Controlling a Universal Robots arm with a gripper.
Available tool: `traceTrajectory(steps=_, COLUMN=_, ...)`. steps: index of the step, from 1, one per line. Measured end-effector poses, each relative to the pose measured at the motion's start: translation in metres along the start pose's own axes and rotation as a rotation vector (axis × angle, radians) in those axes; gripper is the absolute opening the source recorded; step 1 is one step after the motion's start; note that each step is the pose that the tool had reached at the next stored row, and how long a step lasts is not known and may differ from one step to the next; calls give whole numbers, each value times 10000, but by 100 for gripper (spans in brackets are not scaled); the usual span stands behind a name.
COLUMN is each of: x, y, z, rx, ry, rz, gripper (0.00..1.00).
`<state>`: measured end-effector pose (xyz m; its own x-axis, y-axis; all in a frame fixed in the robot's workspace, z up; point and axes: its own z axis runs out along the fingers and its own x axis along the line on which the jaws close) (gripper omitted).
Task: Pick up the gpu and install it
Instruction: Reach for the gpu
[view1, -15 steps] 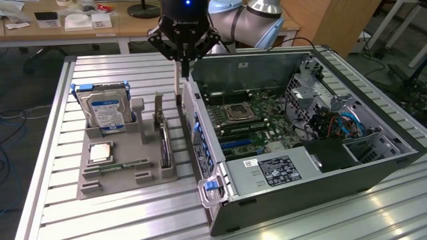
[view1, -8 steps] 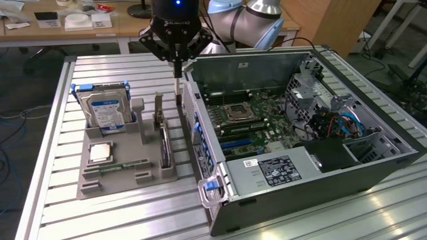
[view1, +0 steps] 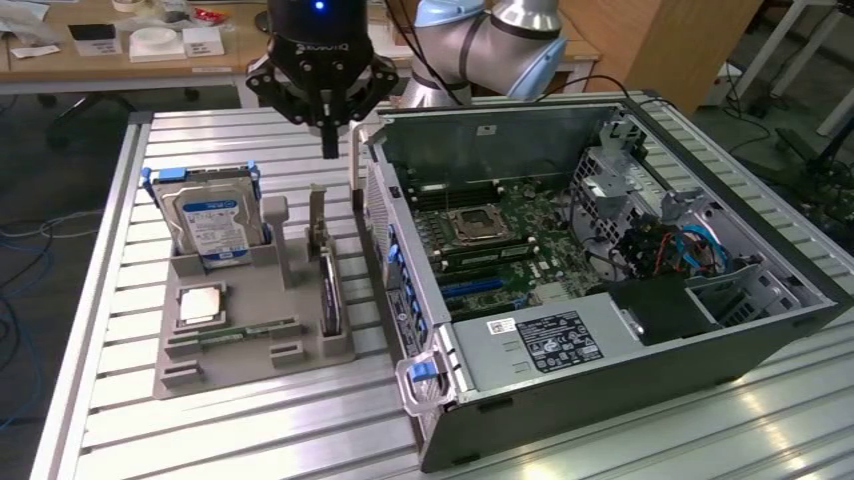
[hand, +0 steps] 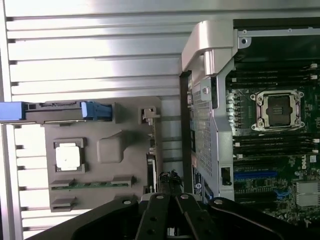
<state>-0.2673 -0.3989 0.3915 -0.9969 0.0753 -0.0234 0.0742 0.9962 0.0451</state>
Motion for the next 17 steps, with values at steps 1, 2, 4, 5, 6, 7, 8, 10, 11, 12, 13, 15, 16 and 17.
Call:
traceTrajectory(steps=1, x=21, y=-2, z=0, rx=0, ry=0, rz=-1, gripper=11)
traceTrajectory(steps=2, x=29, y=-2, z=0, rx=-1, ry=0, rz=0, gripper=11)
traceTrajectory(steps=4, x=29, y=-2, z=0, rx=0, ry=0, rz=-1, gripper=11)
traceTrajectory(steps=5, x=29, y=-2, z=0, rx=0, ry=1, rz=-1, gripper=11)
traceTrajectory(steps=6, x=29, y=-2, z=0, rx=0, ry=0, rz=0, gripper=11)
traceTrajectory(steps=7, x=29, y=-3, z=0, rx=0, ry=1, rz=-1, gripper=11)
traceTrajectory(steps=8, x=30, y=-7, z=-1, rx=1, ry=2, rz=0, gripper=11)
traceTrajectory(steps=10, x=28, y=-27, z=-1, rx=0, ry=1, rz=0, gripper=11)
traceTrajectory(steps=11, x=27, y=-41, z=-2, rx=0, ry=1, rz=0, gripper=11)
traceTrajectory(steps=12, x=26, y=-55, z=-2, rx=0, ry=1, rz=0, gripper=11)
traceTrajectory(steps=13, x=24, y=-70, z=-2, rx=0, ry=1, rz=0, gripper=11)
traceTrajectory(steps=15, x=22, y=-105, z=-4, rx=0, ry=1, rz=0, gripper=11)
traceTrajectory(steps=16, x=21, y=-124, z=-4, rx=0, ry=0, rz=1, gripper=11)
traceTrajectory(steps=17, x=20, y=-142, z=-5, rx=0, ry=1, rz=0, gripper=11)
